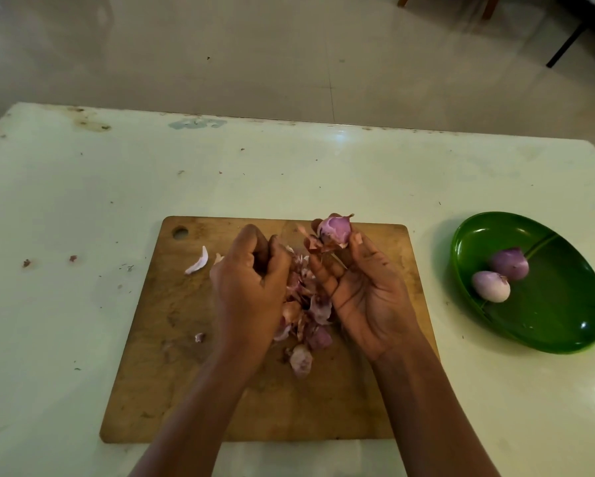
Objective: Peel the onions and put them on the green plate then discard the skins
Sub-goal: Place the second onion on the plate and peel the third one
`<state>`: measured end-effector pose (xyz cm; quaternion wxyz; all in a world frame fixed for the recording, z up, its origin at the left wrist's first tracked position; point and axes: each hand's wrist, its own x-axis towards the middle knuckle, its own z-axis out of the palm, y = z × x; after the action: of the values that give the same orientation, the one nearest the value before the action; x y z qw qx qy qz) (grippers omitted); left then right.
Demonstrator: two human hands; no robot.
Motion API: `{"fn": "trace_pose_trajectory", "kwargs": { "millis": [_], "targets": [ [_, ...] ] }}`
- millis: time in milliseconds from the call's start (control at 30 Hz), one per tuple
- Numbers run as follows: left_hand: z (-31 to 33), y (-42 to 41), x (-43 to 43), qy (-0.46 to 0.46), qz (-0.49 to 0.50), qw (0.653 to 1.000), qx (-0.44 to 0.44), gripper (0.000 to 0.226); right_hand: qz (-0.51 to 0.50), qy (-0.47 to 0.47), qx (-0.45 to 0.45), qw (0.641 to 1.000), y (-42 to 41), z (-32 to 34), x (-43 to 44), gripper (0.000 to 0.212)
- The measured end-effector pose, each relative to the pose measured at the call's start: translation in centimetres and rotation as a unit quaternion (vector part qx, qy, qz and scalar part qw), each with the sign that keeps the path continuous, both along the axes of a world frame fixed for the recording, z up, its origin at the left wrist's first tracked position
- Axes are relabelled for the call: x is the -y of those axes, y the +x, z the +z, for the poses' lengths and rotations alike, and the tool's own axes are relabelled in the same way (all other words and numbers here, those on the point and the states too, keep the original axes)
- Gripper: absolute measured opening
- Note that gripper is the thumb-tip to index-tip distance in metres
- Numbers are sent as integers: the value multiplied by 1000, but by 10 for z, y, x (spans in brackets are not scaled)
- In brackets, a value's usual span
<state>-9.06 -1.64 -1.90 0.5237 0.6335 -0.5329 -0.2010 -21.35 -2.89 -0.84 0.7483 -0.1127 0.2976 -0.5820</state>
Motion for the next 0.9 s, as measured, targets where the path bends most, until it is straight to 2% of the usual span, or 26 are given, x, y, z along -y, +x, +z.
{"fn": "trace_pose_trajectory", "kwargs": {
  "millis": [100,233,367,500,633,733,900],
  "targets": [
    [-1,-1,-2,10,-30,999,21,31,-1,7,-26,1000,0,-2,1,31],
    [-5,0,-2,0,-28,997,77,41,8,-1,-40,999,0,-1,1,39],
    [-3,-3,-2,6,-4,1000,12,24,34,-21,-64,997,0,-1,0,40],
    [3,-5,-2,1,-27,999,-24,41,48,-36,-96,994,0,-1,-1,38],
    [1,-4,-2,2,-68,997,31,44,63,-48,-93,993,3,1,-3,34],
    [0,-4,-2,-24,-85,993,77,41,64,-60,-132,987,4,1,-3,32],
    [-1,-2,-2,-33,-98,991,88,35,65,-71,-136,986,3,1,-3,28]
  ]
}}
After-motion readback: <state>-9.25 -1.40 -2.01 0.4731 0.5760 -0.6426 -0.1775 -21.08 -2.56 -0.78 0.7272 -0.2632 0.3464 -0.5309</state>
